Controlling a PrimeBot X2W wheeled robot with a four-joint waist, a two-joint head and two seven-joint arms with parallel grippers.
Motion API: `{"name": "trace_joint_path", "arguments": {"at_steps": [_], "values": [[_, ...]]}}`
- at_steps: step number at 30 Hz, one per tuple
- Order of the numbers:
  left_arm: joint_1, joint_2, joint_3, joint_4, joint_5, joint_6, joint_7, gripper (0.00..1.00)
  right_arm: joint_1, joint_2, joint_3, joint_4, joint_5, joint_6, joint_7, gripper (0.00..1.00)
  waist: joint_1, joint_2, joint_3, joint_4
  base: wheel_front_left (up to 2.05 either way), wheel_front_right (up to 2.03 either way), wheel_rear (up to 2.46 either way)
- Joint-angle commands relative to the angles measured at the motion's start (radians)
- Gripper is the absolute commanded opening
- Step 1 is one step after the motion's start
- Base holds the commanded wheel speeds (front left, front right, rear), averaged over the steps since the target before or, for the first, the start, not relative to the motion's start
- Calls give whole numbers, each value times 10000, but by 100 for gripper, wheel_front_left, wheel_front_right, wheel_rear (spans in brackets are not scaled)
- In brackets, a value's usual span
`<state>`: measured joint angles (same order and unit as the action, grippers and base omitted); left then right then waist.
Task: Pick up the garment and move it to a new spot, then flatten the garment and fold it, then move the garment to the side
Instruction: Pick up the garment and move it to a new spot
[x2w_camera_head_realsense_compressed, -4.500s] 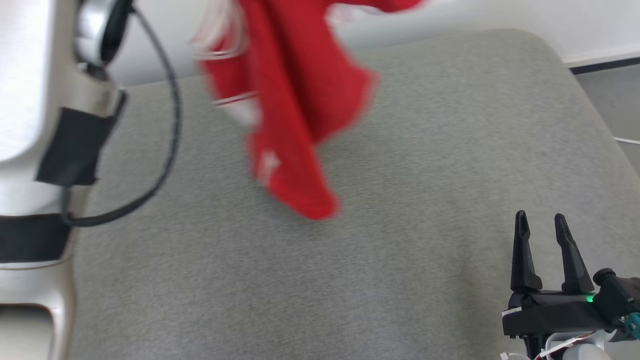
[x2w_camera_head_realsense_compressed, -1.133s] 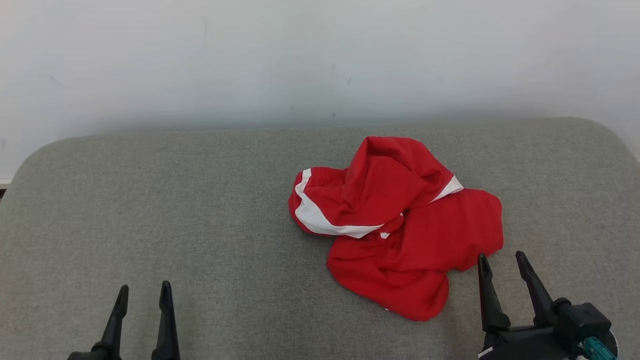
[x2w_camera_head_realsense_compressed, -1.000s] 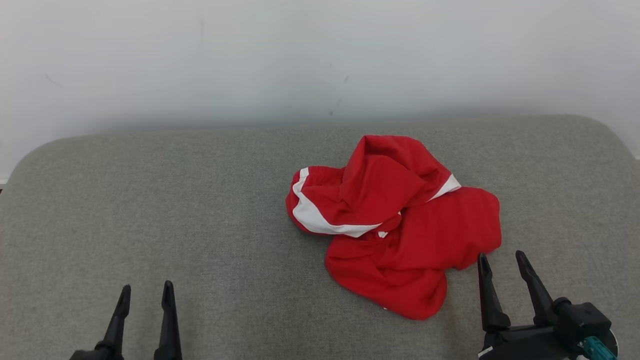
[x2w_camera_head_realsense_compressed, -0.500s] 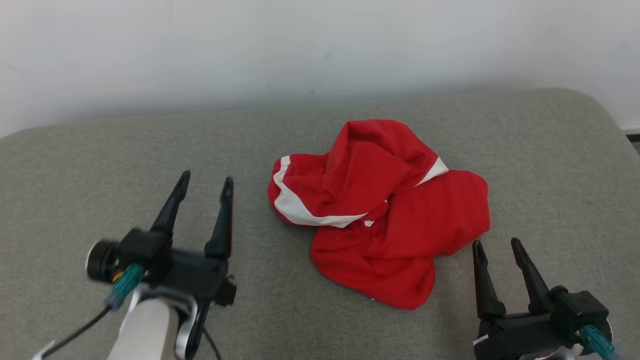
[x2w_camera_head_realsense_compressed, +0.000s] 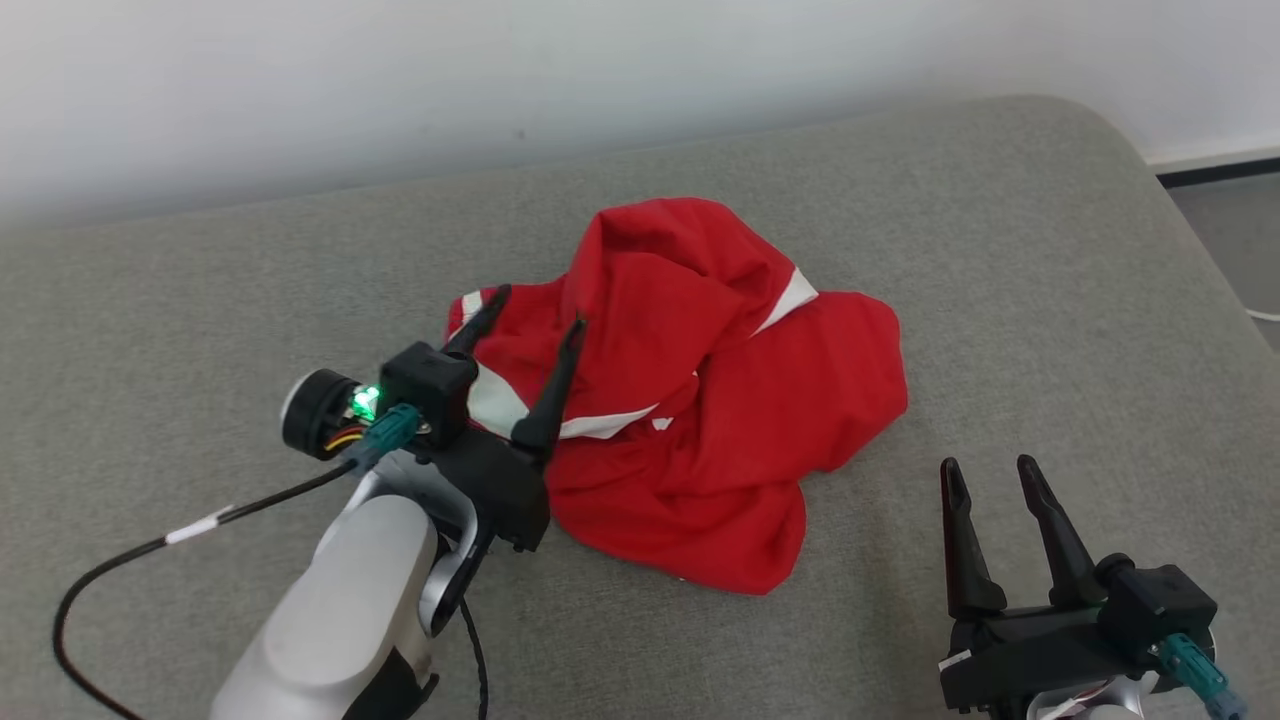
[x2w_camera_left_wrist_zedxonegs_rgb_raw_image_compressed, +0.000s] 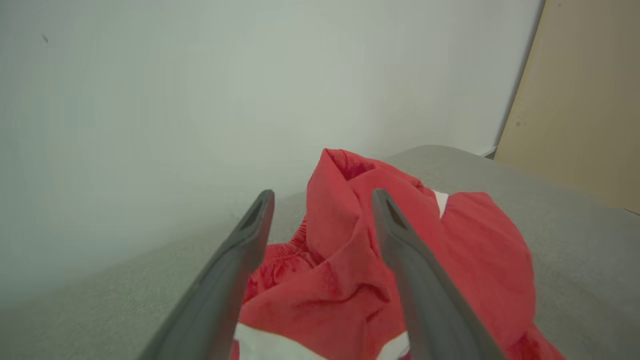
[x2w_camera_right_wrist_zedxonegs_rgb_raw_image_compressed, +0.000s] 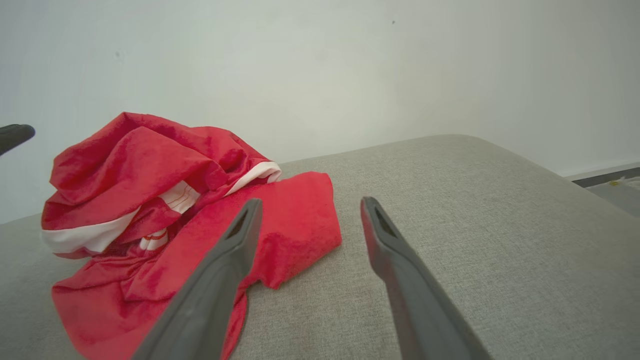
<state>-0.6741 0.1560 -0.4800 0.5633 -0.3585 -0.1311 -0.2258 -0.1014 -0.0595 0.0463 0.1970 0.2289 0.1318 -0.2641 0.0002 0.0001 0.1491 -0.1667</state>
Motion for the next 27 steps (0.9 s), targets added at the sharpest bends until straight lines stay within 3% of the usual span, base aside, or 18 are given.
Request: {"name": "trace_joint_path", "arguments": {"at_steps": [1, 5, 6, 7, 8, 18, 27], "values": [[-220, 55, -373, 385, -170, 17, 81, 100, -127, 35, 24, -41, 25, -22, -6, 100, -2, -1, 261, -312, 0, 0, 0], [-511, 143, -882, 1091, -476, 17, 48, 100, -216, 48, -11, -94, 45, -22, -6, 100, -2, -1, 397, -513, 0, 0, 0], [-575, 157, -962, 1220, -516, 17, 8, 77, -195, 55, -36, -105, 38, -22, -6, 100, -2, -1, 422, -532, 0, 0, 0], [-637, 188, -1038, 1350, -578, 17, -25, 27, -177, 61, -58, -102, 25, -22, -6, 100, -2, -1, 436, -547, 0, 0, 0], [-714, 222, -1107, 1452, -639, 18, -54, 0, -162, 65, -74, -117, 13, -22, -6, 100, -2, -1, 449, -554, 0, 0, 0], [-1930, 282, -1827, 1839, -997, 16, -310, 0, -281, 88, -99, -27, 79, -22, -6, 100, -2, -1, 305, -488, 0, 0, 0], [-4808, 656, -2517, 1388, -1310, 17, -114, 0, -218, 93, 58, 80, 442, -22, -6, 100, -2, -1, -30, -884, 0, 0, 0]]}}
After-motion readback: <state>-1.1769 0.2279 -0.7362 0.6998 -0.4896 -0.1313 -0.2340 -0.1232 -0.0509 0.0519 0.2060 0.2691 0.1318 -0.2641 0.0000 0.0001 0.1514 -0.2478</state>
